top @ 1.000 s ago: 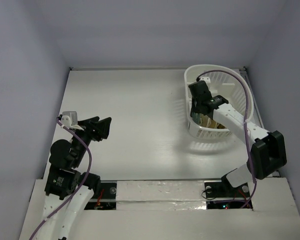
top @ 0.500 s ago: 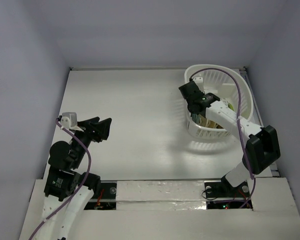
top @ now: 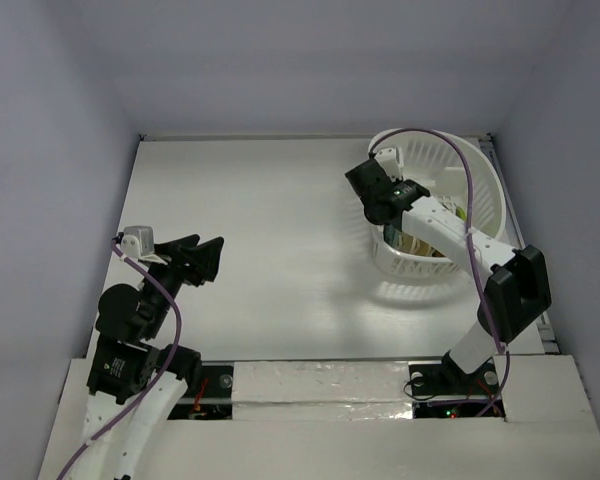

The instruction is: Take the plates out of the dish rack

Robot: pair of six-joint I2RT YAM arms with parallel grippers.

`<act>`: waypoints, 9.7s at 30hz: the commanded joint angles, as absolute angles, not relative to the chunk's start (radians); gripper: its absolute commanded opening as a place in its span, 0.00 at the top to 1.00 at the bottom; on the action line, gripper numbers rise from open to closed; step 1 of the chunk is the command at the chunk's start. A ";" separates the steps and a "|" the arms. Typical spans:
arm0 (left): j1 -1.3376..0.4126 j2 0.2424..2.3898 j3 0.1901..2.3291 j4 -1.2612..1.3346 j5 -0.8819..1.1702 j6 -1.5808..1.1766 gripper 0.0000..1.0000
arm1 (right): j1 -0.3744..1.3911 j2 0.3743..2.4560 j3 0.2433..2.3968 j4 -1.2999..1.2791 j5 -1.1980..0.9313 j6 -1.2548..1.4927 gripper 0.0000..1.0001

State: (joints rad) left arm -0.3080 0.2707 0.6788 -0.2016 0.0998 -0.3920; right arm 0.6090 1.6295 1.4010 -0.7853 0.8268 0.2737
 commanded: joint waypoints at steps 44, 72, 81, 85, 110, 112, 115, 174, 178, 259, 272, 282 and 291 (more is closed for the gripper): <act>-0.314 0.276 0.676 -0.184 0.057 -0.400 0.42 | 0.877 2.041 1.635 -0.164 0.442 0.515 1.00; -0.314 0.288 0.676 -0.184 0.064 -0.399 0.42 | 0.877 1.654 1.338 -0.175 0.550 0.490 0.60; -0.314 0.282 0.675 -0.181 0.069 -0.399 0.42 | 0.703 1.327 1.194 -0.434 0.690 0.446 1.00; -0.314 0.282 0.675 -0.179 0.074 -0.399 0.42 | 0.628 1.233 1.131 -0.534 0.727 0.453 0.95; -0.314 0.270 0.675 -0.181 0.069 -0.399 0.42 | 0.492 1.483 1.259 -0.693 0.821 0.364 0.84; -0.314 0.270 0.675 -0.181 0.071 -0.399 0.42 | 0.492 1.479 1.270 -0.704 0.836 0.338 0.87; -0.314 0.268 0.675 -0.179 0.071 -0.399 0.42 | 0.492 1.468 1.289 -0.716 0.856 0.305 0.91; -0.305 0.279 0.675 -0.178 0.071 -0.400 0.42 | 0.825 1.965 1.442 0.035 0.106 0.710 0.94; -0.305 0.276 0.673 -0.179 0.071 -0.400 0.42 | 0.825 1.971 1.404 0.041 0.124 0.726 0.79; -0.305 0.281 0.669 -0.170 0.097 -0.400 0.42 | 0.457 1.456 1.221 -0.632 0.874 0.250 1.00; -0.305 0.276 0.669 -0.170 0.094 -0.400 0.42 | 0.497 1.408 1.301 -0.684 0.940 0.183 1.00; -0.305 0.275 0.669 -0.172 0.091 -0.400 0.42 | 0.613 1.290 1.428 -0.675 0.962 0.242 1.00; -0.305 0.275 0.670 -0.170 0.090 -0.400 0.61 | 0.788 1.336 1.335 -0.231 0.529 0.380 1.00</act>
